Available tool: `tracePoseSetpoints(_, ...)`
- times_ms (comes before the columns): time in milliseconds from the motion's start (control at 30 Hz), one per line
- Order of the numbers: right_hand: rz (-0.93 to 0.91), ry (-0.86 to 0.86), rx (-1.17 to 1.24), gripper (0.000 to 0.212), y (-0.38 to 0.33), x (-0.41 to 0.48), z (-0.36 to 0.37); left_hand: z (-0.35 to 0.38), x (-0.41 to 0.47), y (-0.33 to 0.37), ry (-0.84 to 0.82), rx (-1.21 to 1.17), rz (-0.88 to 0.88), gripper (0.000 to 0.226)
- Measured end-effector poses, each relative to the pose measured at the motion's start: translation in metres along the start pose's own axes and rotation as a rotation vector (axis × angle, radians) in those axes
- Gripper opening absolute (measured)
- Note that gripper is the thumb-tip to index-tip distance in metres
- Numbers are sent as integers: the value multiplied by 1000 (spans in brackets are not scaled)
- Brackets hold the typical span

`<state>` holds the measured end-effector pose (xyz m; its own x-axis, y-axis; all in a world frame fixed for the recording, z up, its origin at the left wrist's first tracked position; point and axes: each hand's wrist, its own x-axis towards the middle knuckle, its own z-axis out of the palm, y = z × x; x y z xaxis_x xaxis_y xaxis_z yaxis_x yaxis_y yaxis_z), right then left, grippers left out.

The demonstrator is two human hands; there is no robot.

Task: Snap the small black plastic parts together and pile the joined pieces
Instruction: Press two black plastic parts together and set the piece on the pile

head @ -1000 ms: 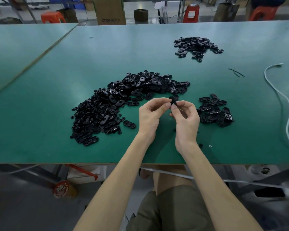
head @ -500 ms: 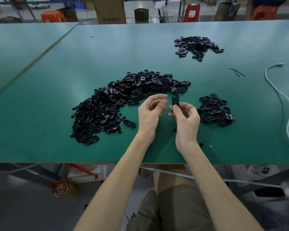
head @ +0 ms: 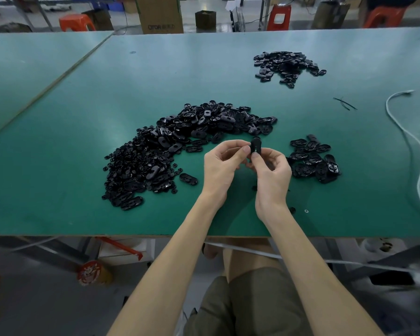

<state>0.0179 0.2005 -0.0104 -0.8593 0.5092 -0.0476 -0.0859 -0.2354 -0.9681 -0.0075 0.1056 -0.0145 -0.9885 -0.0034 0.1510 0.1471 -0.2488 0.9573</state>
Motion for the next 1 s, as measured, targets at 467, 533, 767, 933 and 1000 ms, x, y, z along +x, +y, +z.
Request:
tracePoseSetpoints(467, -83, -110, 43, 16, 1, 0, -4, 0, 2, -1, 40, -48, -45, 12)
tracePoseSetpoints(533, -86, -117, 45, 19, 1, 0, -4, -1, 2, -1, 38, -49, -50, 12)
tracePoseSetpoints(767, -110, -107, 32, 23, 2, 0, -3, -1, 2, -1, -5, -3, -67, 15)
tracePoseSetpoints(933, -123, -102, 22, 26, 3, 1, -3, 0, 2, 0, 4, 19, -77, 14)
tracePoseSetpoints(1000, -123, -106, 22, 25, 4, 1, -3, 0, 2, 0, 3, 34, -78, 12)
